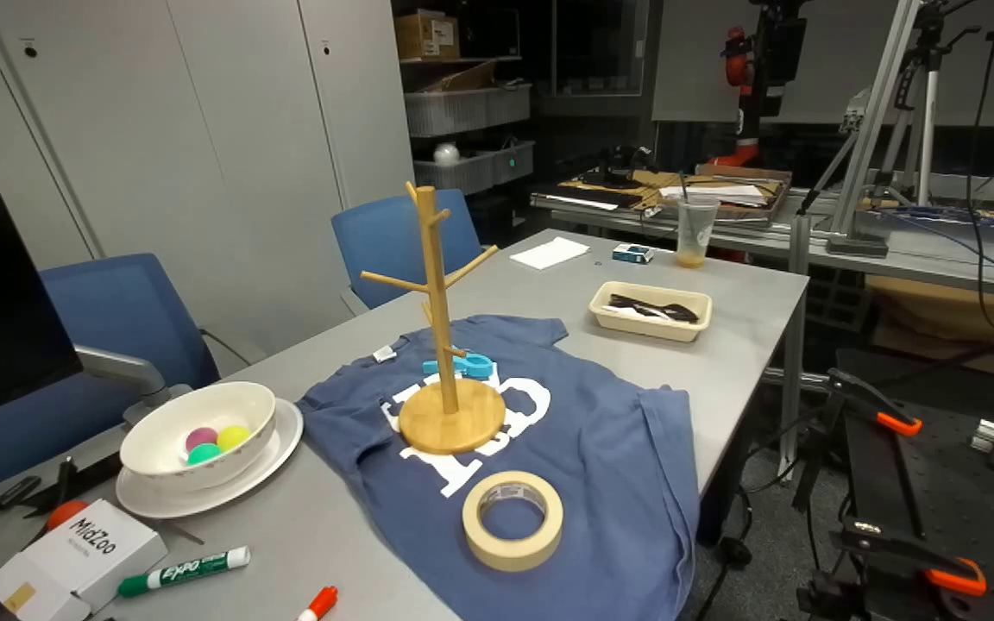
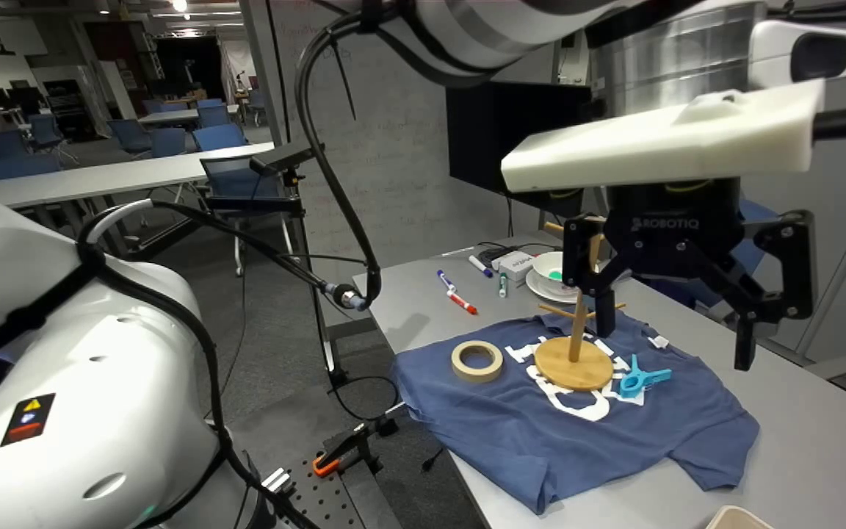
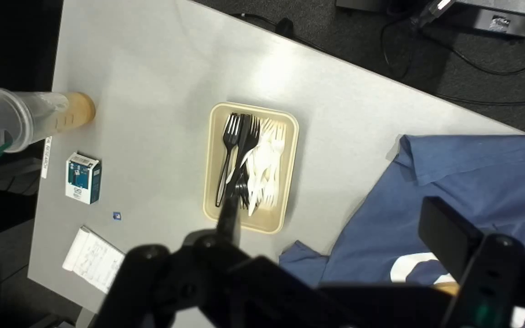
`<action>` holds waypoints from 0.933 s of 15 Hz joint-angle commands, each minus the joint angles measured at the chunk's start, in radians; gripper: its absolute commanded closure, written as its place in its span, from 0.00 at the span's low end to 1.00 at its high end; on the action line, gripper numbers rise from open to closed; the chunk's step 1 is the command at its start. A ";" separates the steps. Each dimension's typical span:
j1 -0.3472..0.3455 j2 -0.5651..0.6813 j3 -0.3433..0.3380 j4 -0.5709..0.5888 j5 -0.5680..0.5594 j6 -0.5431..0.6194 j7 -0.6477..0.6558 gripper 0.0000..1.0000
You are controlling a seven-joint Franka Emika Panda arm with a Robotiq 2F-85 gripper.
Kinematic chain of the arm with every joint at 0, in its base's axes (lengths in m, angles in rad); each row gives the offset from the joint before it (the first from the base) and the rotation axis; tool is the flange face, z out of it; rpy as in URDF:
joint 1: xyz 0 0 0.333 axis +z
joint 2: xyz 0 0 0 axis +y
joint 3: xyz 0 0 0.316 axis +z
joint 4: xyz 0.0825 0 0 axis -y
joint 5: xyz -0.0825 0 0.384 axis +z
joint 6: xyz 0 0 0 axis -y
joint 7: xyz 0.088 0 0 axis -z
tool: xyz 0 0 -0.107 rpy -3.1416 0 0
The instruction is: Put the masking tape on the top left handle
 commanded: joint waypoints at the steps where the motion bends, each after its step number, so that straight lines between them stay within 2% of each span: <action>1: 0.000 0.000 0.001 0.002 0.001 -0.002 -0.001 0.00; 6: 0.019 0.005 0.016 -0.005 0.015 0.005 0.005 0.00; 14: 0.095 0.040 0.090 -0.038 0.102 0.011 0.069 0.00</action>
